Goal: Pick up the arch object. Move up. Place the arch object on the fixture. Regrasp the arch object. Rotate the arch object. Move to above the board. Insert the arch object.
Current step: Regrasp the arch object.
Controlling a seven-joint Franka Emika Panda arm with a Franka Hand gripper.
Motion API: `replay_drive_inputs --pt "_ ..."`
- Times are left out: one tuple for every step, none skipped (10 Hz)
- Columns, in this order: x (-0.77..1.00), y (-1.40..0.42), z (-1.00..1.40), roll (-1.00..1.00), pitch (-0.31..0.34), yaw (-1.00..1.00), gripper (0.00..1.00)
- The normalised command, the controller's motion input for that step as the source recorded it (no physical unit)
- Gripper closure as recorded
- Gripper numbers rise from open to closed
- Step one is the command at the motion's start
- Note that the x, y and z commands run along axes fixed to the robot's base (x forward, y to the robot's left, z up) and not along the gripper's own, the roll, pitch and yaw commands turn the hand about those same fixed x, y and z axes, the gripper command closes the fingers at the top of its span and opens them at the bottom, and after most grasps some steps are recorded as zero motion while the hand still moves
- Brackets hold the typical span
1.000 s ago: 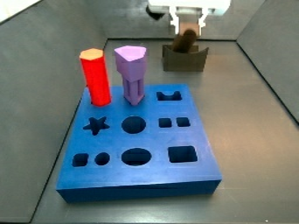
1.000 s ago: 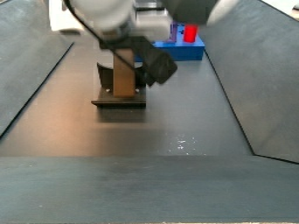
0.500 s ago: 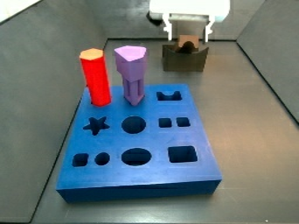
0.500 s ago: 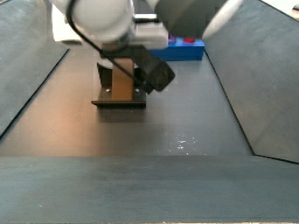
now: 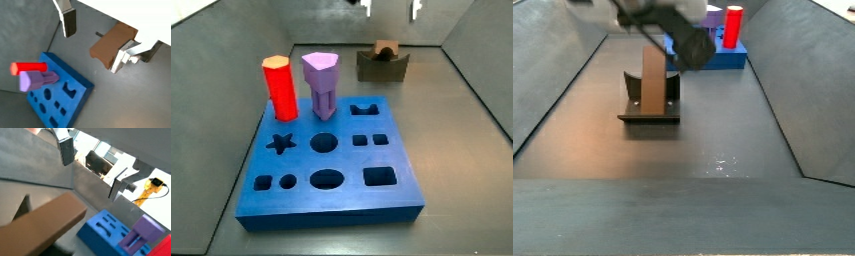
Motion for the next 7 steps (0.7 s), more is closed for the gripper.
replay_drive_inputs --pt "-0.03 0.01 0.49 0.01 0.01 -0.02 0.0" --pt "0.15 -0.79 0.89 1.0 0.034 0.02 0.0" --pt "0.15 -0.78 0.77 1.0 0.034 0.02 0.0" --pt "0.08 -0.59 0.51 1.0 0.032 0.02 0.0" --pt "0.03 -0.39 0.29 1.0 0.029 0.02 0.0" --pt "0.01 -0.19 0.11 1.0 0.026 0.02 0.0" --pt "0.01 -0.08 0.06 1.0 0.027 0.02 0.0"
